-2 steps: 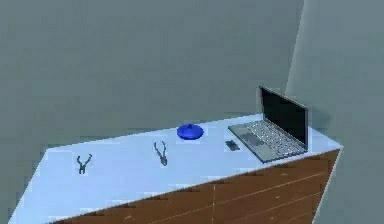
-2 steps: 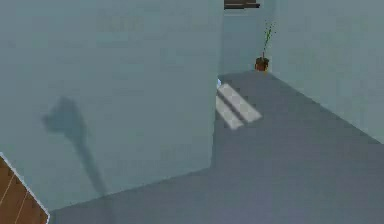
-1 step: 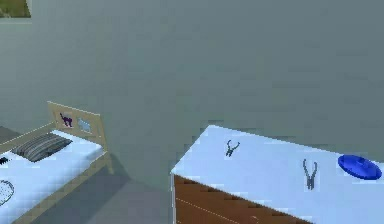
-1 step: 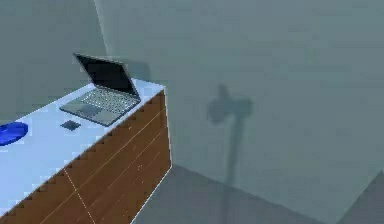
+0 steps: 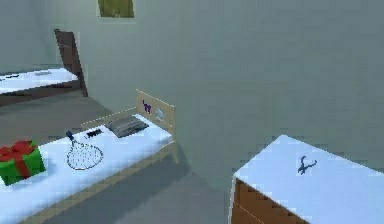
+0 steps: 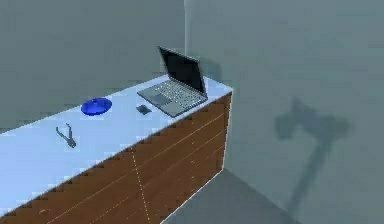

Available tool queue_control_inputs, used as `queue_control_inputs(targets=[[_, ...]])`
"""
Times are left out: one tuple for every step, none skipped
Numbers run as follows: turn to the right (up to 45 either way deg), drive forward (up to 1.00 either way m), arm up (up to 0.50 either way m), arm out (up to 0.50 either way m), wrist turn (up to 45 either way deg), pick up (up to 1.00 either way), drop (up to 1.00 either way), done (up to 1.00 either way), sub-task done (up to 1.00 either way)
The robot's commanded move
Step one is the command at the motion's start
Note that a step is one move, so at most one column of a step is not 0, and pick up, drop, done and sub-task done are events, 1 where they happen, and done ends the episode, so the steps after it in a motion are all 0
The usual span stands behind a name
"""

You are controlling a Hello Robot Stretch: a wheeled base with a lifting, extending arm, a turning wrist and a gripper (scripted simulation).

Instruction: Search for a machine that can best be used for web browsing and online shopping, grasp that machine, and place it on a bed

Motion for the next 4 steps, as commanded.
queue_control_inputs(targets=[[45.0, 0.00, 0.00, 0.00, 0.0, 0.00, 0.00, 0.00, 0.00], [45.0, 0.00, 0.00, 0.00, 0.0, 0.00, 0.00, 0.00, 0.00], [6.0, 0.00, 0.00, 0.00, 0.0, 0.00, 0.00, 0.00, 0.00], [0.0, 0.35, 0.00, 0.00, 0.0, 0.00, 0.00, 0.00, 0.00]])
